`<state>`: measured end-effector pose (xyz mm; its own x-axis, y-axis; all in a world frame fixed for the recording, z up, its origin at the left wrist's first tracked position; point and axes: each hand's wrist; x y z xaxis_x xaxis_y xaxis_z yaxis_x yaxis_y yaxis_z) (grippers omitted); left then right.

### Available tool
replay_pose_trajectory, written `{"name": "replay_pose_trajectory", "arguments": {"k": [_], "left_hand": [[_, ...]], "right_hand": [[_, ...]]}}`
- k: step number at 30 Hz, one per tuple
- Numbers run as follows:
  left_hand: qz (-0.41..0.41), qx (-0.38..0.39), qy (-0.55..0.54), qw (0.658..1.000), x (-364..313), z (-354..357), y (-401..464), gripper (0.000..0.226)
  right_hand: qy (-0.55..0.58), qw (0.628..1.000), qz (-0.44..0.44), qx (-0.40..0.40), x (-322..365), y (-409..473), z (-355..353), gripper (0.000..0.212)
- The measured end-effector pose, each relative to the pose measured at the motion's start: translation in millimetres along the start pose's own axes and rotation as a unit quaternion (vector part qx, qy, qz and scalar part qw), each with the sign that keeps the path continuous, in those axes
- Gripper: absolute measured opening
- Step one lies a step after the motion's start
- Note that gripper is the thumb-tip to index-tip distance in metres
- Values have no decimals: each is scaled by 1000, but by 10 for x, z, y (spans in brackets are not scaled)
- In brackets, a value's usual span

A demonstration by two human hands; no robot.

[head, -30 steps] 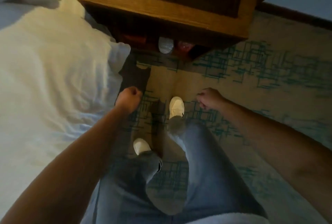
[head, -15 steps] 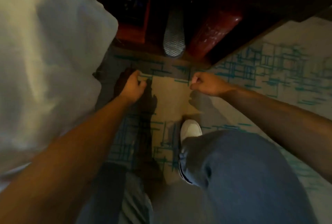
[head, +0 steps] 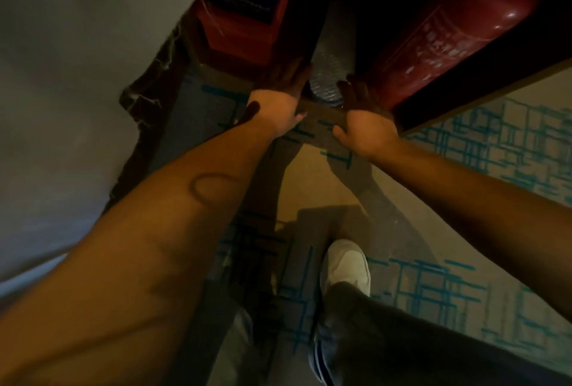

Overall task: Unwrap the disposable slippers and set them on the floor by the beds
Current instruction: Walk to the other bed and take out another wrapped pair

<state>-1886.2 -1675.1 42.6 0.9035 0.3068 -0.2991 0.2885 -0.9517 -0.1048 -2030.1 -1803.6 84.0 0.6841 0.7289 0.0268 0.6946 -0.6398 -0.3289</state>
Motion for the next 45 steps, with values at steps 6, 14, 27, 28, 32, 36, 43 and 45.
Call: {"name": "replay_pose_trajectory", "arguments": {"k": [6, 14, 27, 28, 32, 36, 43, 45], "left_hand": [[-37, 61, -34, 997, -47, 68, 266, 103], [-67, 52, -18, 996, -148, 212, 316, 70], [-69, 58, -34, 995, -124, 153, 78, 73], [-71, 58, -37, 995, -92, 126, 23, 72], [-66, 71, -54, 994, -54, 39, -161, 71], [-78, 69, -73, 992, -153, -94, -381, 70], [-51, -117, -101, 987, -66, -542, -657, 49], [-43, -174, -147, 973, -69, -512, -718, 43]], "right_hand": [[20, 997, 66, 18, 103, 228, 200, 98], [34, 998, 56, 7, 61, 219, 322, 97], [-59, 996, 54, -48, 80, 446, 352, 64], [-49, 996, 44, -56, 86, 427, 363, 63], [-12, 996, 19, -82, 46, 278, 335, 58], [23, 993, -22, -112, 37, 5, 229, 50], [169, 968, -84, -167, 171, -347, -183, 38], [223, 952, -108, -182, 235, -390, -294, 37]]}}
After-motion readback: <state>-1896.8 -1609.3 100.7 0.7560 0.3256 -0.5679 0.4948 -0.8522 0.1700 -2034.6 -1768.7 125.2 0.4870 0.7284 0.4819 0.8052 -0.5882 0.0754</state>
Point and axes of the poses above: each hand's wrist, its own y-axis towards the middle knuckle, its own z-axis out of the palm, x = y × z, and after that the axes turned 15 degrees about z, right-handed
